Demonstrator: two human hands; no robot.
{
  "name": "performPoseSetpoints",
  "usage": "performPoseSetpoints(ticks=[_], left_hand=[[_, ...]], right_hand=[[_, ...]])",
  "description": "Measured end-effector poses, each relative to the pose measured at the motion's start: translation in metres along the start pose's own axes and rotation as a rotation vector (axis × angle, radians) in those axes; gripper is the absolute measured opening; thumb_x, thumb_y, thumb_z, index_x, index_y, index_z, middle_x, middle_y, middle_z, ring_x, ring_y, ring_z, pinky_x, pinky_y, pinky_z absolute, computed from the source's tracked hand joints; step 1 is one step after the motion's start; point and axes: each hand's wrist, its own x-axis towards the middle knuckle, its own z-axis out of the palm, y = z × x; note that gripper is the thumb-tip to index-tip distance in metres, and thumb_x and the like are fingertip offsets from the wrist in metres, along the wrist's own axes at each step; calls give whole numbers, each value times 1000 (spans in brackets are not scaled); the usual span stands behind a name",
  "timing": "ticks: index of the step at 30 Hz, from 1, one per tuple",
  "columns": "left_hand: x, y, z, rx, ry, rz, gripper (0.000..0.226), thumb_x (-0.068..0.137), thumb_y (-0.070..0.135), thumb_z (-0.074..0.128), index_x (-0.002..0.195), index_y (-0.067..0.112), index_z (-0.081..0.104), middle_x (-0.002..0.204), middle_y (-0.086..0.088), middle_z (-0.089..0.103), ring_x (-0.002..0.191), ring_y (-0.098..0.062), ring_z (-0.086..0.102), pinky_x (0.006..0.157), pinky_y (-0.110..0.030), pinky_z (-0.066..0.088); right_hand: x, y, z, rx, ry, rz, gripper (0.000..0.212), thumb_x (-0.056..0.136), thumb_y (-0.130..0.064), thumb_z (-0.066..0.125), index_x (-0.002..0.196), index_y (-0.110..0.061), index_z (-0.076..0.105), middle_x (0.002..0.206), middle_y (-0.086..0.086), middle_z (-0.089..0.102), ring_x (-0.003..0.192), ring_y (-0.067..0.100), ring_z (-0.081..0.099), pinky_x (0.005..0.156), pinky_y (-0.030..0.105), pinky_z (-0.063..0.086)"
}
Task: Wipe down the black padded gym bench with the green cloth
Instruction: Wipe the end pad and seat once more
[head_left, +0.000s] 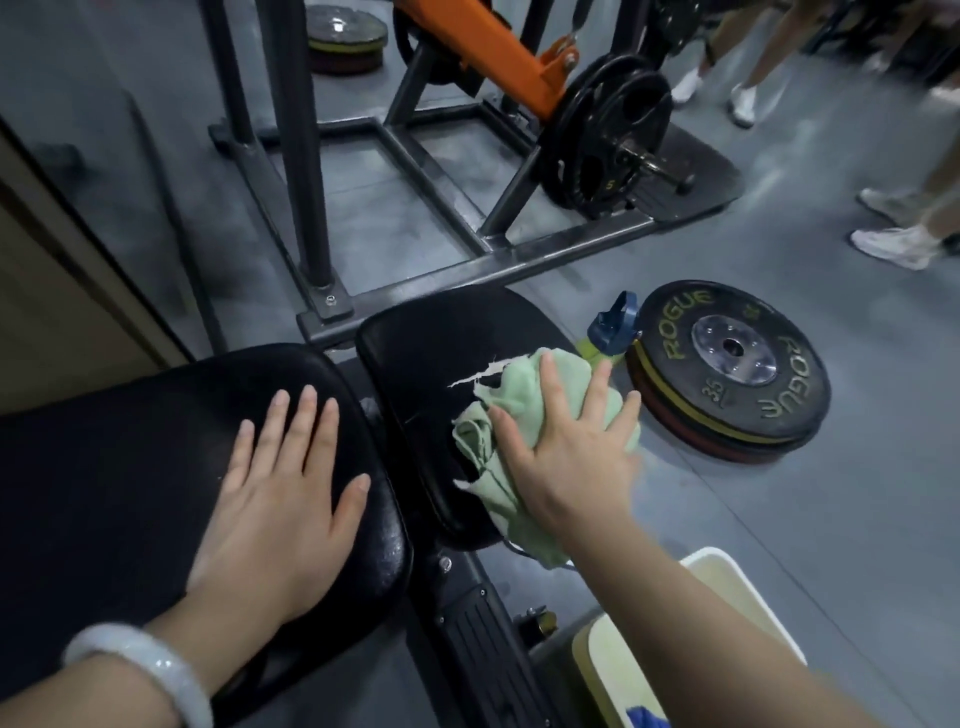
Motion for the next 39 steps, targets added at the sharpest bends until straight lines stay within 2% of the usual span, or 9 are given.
performPoseSetpoints(ticks=[3,7,11,16,20,24,31,34,39], left_hand=[[0,0,0,17,-6,1,73,94,52,17,147,3,26,156,-11,19,146,-23,10,116,-36,-3],[-1,1,1,15,1,-8,71,93,50,22,144,1,35,154,-13,26,145,-26,17,116,-40,4],[-1,0,2,21,25,2,69,94,48,25,142,0,38,152,-15,31,143,-28,23,113,-43,11],[0,-1,4,12,64,22,69,92,47,30,141,-1,38,150,-15,33,142,-27,21,113,-42,9],[0,-2,8,-6,85,24,70,90,46,32,141,-1,38,150,-16,32,142,-27,21,115,-41,6],[1,-2,12,-29,116,27,70,87,45,33,139,-1,42,148,-17,36,139,-30,27,114,-42,8],[2,-1,12,-48,135,25,70,86,44,32,140,0,43,148,-18,37,138,-33,31,114,-42,7],[4,-1,13,-47,126,30,70,85,44,33,139,0,44,148,-18,38,138,-33,31,114,-42,7],[7,-3,17,-51,94,44,72,96,50,16,137,0,46,147,-18,39,141,-26,21,115,-39,5]], right_hand=[[-7,-3,2,-53,60,-39,71,84,-80,13,145,-53,-9,154,-6,-34,138,40,-32,106,73,-3],[-44,-23,28,10,88,-85,72,77,-85,4,144,-59,-2,155,-10,-24,134,37,-40,104,76,1],[-64,-47,52,111,238,-16,65,85,-78,20,142,-49,35,159,1,21,144,42,-15,98,78,22],[-54,-49,67,233,527,-9,59,81,-64,48,130,-32,59,147,6,44,145,44,3,100,74,25],[-48,-31,72,264,660,-211,55,79,-59,55,128,-33,58,143,5,47,144,44,11,103,68,26],[-36,1,68,328,620,-350,57,89,-66,36,132,-31,50,143,7,46,144,42,11,110,52,16],[-15,22,60,400,653,-250,57,97,-61,26,130,-23,53,146,14,39,140,49,14,119,35,1],[-38,-8,74,517,689,-157,49,95,-59,30,130,-32,52,150,5,36,146,41,3,117,52,4],[-44,-23,78,392,752,-322,47,93,-58,34,120,-31,62,133,1,57,141,38,28,108,71,7]])
